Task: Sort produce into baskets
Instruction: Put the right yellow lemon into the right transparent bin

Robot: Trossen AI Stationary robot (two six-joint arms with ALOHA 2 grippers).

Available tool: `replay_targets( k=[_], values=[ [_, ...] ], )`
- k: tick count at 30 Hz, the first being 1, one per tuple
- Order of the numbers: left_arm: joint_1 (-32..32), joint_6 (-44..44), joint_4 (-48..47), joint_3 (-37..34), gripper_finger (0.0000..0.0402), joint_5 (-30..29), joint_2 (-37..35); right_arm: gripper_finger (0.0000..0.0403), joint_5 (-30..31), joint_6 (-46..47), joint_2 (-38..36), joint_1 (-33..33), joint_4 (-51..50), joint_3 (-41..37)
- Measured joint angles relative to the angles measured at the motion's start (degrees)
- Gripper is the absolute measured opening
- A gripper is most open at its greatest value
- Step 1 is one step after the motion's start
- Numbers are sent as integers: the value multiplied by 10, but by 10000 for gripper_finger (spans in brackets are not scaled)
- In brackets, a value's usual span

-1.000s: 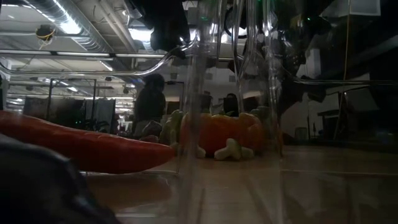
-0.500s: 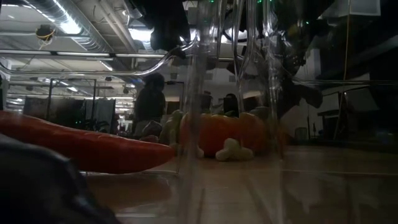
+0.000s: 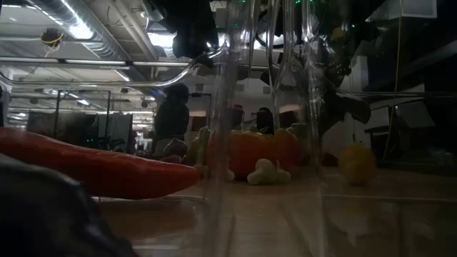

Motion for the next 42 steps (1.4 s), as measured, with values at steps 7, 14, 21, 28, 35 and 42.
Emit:
replay_targets(
  k=[7,14,21,28,35,42],
  values=[
    [0,0,0,0,272,0,0,193,11,1,0,0,-4,0],
    [0,0,0,0,272,0,0,193,-85,-2,0,0,-33,0],
    [0,0,0,0,272,0,0,193,-131,30,-3,0,-114,40],
    [0,0,0,0,272,0,0,193,-178,75,-3,-1,-217,99],
    [0,0,0,0,272,0,0,193,-180,239,-3,-1,-256,124],
    [0,0,0,0,272,0,0,193,-243,320,-3,-1,-278,132]
  ],
)
